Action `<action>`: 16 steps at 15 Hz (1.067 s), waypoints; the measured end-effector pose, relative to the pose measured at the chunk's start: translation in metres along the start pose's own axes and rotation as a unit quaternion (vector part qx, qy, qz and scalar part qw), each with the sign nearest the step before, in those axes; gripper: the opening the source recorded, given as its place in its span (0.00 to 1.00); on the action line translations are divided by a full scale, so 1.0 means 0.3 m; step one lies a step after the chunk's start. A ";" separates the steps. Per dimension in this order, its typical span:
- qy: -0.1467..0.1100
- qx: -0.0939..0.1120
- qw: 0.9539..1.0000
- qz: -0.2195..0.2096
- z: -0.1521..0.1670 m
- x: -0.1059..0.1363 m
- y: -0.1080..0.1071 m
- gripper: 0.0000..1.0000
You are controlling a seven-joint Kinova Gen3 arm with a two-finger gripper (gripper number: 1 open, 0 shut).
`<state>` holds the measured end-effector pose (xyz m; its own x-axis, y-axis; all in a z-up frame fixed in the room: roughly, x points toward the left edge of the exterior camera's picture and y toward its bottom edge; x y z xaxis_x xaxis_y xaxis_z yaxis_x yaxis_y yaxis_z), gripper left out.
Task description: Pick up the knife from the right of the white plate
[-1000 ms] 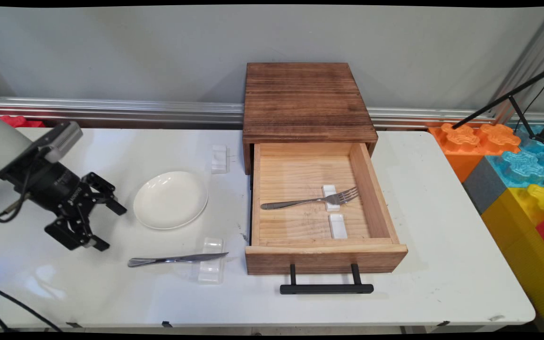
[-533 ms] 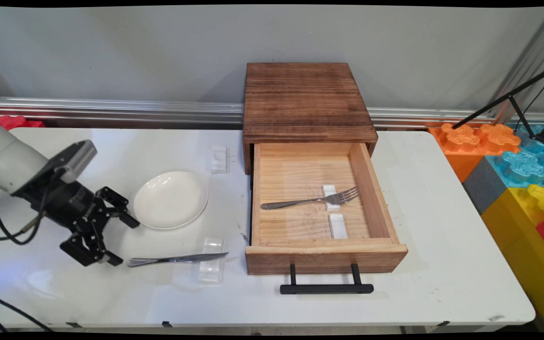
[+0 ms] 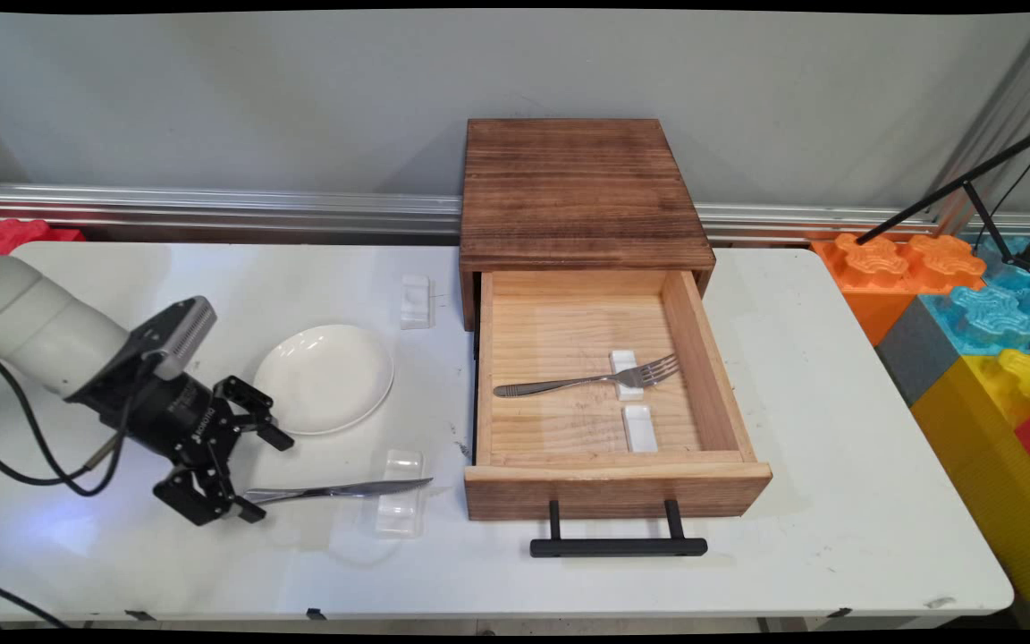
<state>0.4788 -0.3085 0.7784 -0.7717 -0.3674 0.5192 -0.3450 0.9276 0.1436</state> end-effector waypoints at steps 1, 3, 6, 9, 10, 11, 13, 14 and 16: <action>0.002 0.000 1.000 0.001 0.013 0.000 -0.001 1.00; 0.005 0.001 1.000 0.003 0.038 -0.001 -0.002 1.00; 0.013 -0.001 1.000 0.007 0.072 -0.001 -0.006 1.00; 0.019 -0.003 1.000 0.010 0.089 -0.002 -0.012 1.00; 0.022 -0.004 1.000 0.011 0.095 -0.004 -0.014 1.00; 0.025 -0.007 1.000 0.012 0.099 -0.006 -0.017 1.00; 0.029 -0.009 0.999 0.016 0.105 -0.013 -0.024 1.00; 0.031 -0.010 0.999 0.018 0.107 -0.017 -0.027 1.00; 0.034 -0.011 0.999 0.021 0.112 -0.025 -0.034 1.00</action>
<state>0.4701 -0.3175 0.7446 -0.7465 -0.3240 0.5812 -0.3009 0.9434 0.1395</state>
